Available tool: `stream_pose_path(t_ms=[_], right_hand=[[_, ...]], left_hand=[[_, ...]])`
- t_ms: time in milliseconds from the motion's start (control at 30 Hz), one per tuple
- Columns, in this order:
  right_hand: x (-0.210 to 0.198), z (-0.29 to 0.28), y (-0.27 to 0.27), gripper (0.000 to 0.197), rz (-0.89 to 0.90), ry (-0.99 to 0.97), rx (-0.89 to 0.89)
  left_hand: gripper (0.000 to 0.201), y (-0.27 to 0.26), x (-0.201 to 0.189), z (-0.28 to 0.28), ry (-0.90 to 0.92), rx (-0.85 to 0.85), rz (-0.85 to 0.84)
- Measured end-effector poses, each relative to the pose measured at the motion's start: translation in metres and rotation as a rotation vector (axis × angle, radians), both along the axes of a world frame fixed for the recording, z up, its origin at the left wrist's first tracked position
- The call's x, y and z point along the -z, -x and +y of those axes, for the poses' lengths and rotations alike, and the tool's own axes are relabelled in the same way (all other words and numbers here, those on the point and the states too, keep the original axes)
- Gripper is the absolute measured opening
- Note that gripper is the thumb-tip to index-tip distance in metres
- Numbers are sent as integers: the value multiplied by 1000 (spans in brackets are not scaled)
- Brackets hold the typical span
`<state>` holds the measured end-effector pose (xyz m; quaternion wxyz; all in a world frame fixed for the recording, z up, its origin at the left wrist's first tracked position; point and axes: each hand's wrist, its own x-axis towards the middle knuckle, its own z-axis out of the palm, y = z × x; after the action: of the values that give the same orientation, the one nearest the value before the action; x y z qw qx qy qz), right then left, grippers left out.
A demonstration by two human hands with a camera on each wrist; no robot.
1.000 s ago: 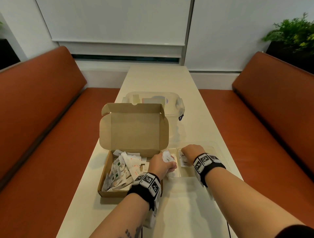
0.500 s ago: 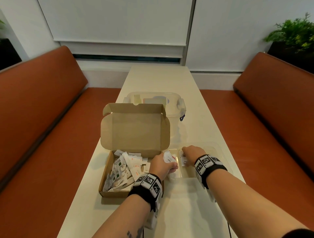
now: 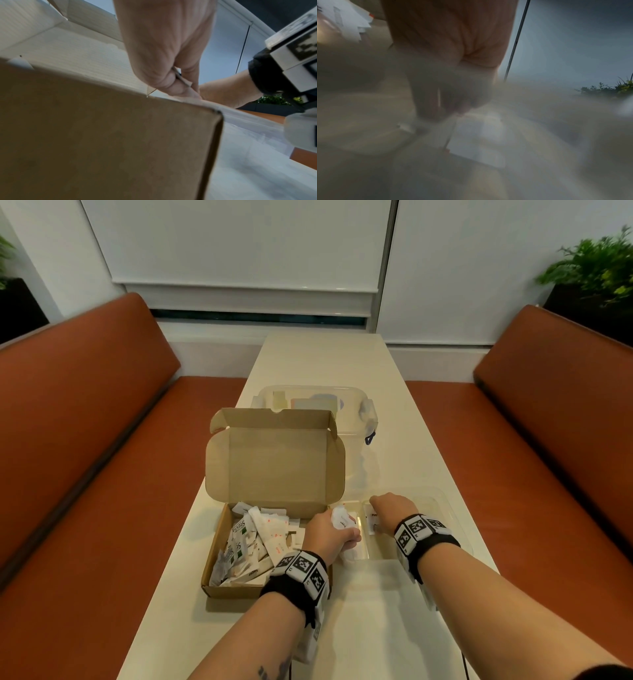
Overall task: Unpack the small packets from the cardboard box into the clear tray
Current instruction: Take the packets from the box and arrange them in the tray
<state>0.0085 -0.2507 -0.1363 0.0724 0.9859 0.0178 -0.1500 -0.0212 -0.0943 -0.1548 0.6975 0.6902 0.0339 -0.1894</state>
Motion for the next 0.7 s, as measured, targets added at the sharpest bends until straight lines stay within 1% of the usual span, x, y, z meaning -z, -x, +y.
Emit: stream_pose_path(t_ms=[233, 333, 400, 467, 500, 533, 567, 633, 700], right_hand=[[-4, 4, 1, 29, 6, 5, 23], [-7, 3, 3, 30, -9, -34, 32], [-10, 3, 5, 30, -43, -100, 45], [-16, 3, 6, 25, -85, -197, 59], [-20, 3, 6, 18, -108, -264, 71], [-23, 4, 7, 12, -126, -352, 87], [-26, 4, 8, 10, -131, -464, 104], [-31, 6, 11, 17, -86, -713, 146], [-35, 9, 16, 21, 8, -887, 173]], left_hand=[[20, 0, -1, 0, -30, 1, 2], [19, 1, -2, 0, -38, 2, 7], [21, 0, -3, 1, -42, 2, 20], [25, -1, -5, 2, -47, 8, 32], [25, -1, -6, 2, -42, 10, 41], [25, -2, -8, 3, -32, 11, 51], [25, -2, -9, 3, -25, 11, 59], [26, -2, -12, 2, -12, 17, 64], [25, -1, -16, 1, -4, 46, 55]])
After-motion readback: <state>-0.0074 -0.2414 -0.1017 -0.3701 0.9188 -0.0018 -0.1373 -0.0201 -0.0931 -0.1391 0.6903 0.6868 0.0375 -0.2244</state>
